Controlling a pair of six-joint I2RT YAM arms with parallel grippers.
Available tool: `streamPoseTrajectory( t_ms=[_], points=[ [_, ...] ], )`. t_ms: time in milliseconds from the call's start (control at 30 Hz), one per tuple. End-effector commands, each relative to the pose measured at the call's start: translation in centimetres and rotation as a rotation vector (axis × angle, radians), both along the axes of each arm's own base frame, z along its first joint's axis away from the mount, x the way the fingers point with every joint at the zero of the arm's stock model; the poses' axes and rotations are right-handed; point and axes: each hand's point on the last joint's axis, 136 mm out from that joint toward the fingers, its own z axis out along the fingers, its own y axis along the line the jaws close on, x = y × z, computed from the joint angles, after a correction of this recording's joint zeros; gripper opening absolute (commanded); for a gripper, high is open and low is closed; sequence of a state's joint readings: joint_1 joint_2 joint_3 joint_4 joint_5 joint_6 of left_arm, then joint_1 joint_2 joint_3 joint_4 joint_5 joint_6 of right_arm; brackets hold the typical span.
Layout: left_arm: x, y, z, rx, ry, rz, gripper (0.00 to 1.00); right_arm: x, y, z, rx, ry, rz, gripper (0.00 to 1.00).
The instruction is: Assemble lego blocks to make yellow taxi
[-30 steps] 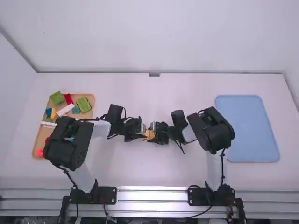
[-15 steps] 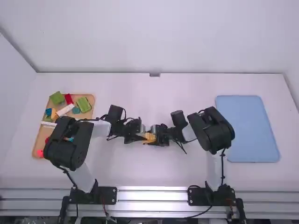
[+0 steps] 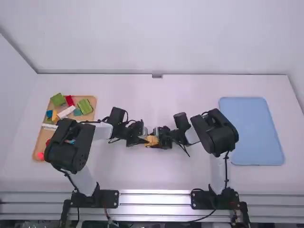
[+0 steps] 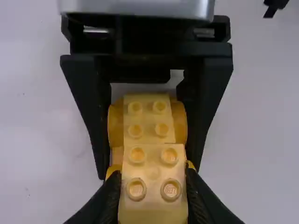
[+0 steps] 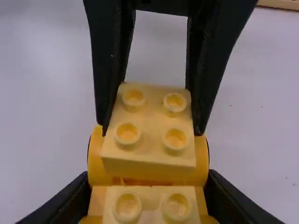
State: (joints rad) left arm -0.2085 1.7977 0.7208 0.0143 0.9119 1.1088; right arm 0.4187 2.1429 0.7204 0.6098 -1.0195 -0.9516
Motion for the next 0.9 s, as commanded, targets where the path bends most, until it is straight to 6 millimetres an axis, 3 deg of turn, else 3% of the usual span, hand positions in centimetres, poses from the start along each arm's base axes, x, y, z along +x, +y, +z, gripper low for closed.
streamPoseTrajectory(
  t_ms=[0, 567, 867],
  points=[
    [0.2, -0.2, -0.1, 0.005, 0.013, 0.01, 0.05, -0.4, -0.4, -0.9, -0.028, 0.005, -0.007, 0.52],
    [0.7, -0.7, 0.2, -0.004, -0.014, 0.009, 0.06, -0.4, -0.3, -0.9, -0.026, 0.006, -0.005, 0.52],
    [0.2, 0.0, -1.2, 0.043, -0.016, 0.031, 0.05, -0.4, -0.3, -0.9, -0.026, 0.006, -0.005, 0.5]
  ],
)
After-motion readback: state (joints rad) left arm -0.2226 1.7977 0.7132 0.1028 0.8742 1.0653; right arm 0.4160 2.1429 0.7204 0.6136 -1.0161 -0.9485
